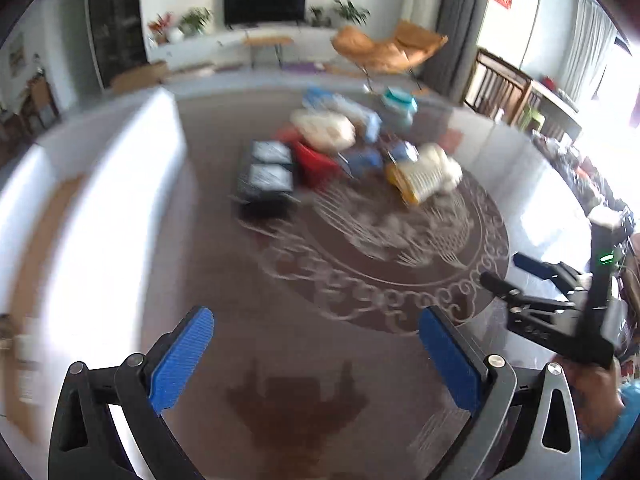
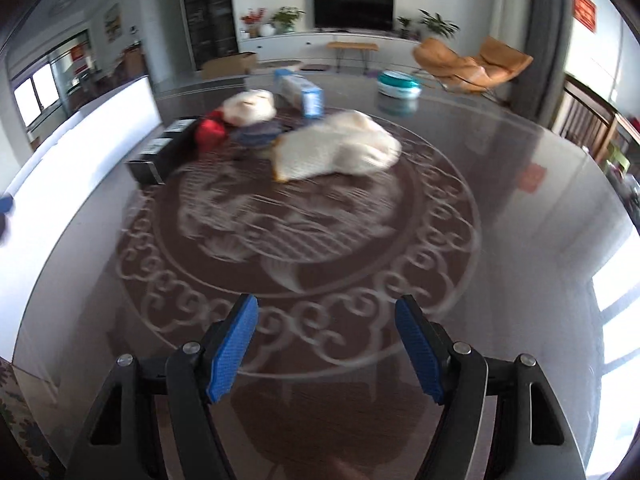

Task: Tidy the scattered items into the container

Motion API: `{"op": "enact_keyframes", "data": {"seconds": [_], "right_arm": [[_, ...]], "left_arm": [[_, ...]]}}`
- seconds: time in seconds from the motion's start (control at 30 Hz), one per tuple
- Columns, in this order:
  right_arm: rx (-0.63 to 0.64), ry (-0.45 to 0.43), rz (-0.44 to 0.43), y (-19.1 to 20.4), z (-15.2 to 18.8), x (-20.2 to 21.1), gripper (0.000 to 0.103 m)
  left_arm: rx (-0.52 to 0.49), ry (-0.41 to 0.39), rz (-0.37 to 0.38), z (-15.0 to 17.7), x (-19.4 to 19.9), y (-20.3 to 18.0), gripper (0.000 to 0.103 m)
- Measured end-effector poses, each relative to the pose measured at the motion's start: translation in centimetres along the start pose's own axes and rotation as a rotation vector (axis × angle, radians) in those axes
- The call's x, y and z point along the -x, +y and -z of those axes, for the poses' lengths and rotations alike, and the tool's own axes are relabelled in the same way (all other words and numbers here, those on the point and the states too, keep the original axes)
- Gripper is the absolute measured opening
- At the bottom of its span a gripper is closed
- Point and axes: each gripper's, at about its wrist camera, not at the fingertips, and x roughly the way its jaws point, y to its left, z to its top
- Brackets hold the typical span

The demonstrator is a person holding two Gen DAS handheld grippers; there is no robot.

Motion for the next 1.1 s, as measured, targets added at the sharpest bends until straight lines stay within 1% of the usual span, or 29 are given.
{"op": "enact_keyframes", "data": {"seconds": [0.1, 0.2, 0.3, 0.33, 0.4, 0.47, 0.53, 1.1], "right_arm": [[-0.050, 0.010, 0.023, -1.7, 0.7, 0.1, 0.072], [-0.082, 0.018, 0.039, -2.7, 0.5, -0.9, 0.072], [-0.064, 0.011, 0.074, -2.7, 0.0, -1.8, 0.073], [-0.060, 0.008, 0.077, -2.7, -0.3, -2.2, 0.074], [-0.071, 0.012, 0.082, -3.0, -0.7, -2.6, 0.084], [-0.080, 0.022, 0.087, -3.1, -1.1, -3.2, 0.090], [-0.079, 0.025, 0.088, -3.0, -1.3, -3.3, 0.091], [-0.080, 0.023, 0.089, -2.7, -1.4, -3.4, 0.092]], "left_arm": [[0.007, 0.009, -0.029, 0.2, -4.5, -2.4, 0.103], [-0.007, 0.016, -0.054, -0.3, -7.2, -3.6, 0.103], [-0.027, 0.019, -0.093, -1.6, -8.9, -3.9, 0.103], [-0.028, 0.023, -0.108, -2.3, -9.3, -3.9, 0.103], [-0.015, 0.015, -0.128, -3.7, -10.2, -3.5, 0.103], [0.006, 0.004, -0.113, -4.8, -11.1, -3.0, 0.103], [0.003, -0.024, -0.113, -5.4, -11.5, -2.7, 0.103], [-0.006, -0.026, -0.106, -5.7, -11.7, -2.5, 0.103]]}}
